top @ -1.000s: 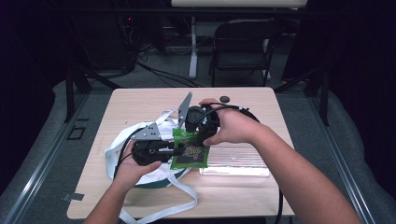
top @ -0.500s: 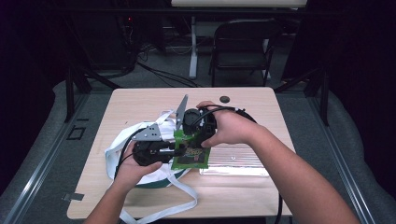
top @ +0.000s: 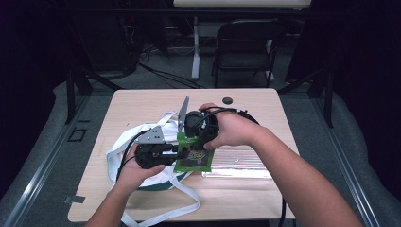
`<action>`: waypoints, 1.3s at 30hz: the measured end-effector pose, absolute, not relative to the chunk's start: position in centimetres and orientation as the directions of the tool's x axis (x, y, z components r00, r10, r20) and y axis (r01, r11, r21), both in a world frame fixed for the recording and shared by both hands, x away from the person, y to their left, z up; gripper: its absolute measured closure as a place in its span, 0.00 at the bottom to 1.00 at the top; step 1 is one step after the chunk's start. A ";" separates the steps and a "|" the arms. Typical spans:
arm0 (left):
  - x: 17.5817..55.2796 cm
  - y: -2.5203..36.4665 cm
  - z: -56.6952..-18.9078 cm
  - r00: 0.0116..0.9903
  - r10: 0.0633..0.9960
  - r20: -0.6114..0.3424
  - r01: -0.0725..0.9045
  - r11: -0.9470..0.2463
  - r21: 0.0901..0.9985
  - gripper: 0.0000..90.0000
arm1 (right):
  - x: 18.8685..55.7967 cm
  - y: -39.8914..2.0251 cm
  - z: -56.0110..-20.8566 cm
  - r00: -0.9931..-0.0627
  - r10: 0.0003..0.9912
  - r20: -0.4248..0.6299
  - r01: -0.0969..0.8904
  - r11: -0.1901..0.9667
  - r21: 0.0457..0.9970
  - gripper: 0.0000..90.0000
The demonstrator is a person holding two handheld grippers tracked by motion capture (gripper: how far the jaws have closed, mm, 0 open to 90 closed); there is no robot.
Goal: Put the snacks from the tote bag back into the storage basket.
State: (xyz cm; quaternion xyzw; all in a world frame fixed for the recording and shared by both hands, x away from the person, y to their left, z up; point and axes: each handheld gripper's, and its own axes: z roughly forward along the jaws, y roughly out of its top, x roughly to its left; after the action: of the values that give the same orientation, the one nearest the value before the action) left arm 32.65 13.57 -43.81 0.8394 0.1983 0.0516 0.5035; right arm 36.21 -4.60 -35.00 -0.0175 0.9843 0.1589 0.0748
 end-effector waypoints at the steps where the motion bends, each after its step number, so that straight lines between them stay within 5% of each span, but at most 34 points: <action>1: 32.6 13.5 -43.8 0.916 0.385 -0.116 0.283 -0.413 0.866 0.81 | 36.2 -4.6 -35.0 -0.988 -0.011 -0.152 -0.058 0.949 0.310 0.71; 25: 32.7 13.5 -43.9 0.915 0.385 -0.124 0.287 -0.402 0.870 0.79 | 36.2 -4.8 -34.9 -0.992 -0.032 -0.122 -0.068 0.952 0.298 0.83; 39: 33.0 13.8 -44.1 0.898 0.403 -0.177 0.333 -0.359 0.872 0.68 | 36.2 -5.3 -34.6 -0.991 -0.018 -0.133 -0.058 0.951 0.304 0.83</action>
State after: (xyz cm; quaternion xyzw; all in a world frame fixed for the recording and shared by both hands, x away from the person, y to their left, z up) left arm 33.05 13.82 -44.08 0.8236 0.2236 0.0335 0.5201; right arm 36.25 -5.29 -34.64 -0.0194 0.9855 0.1554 0.0646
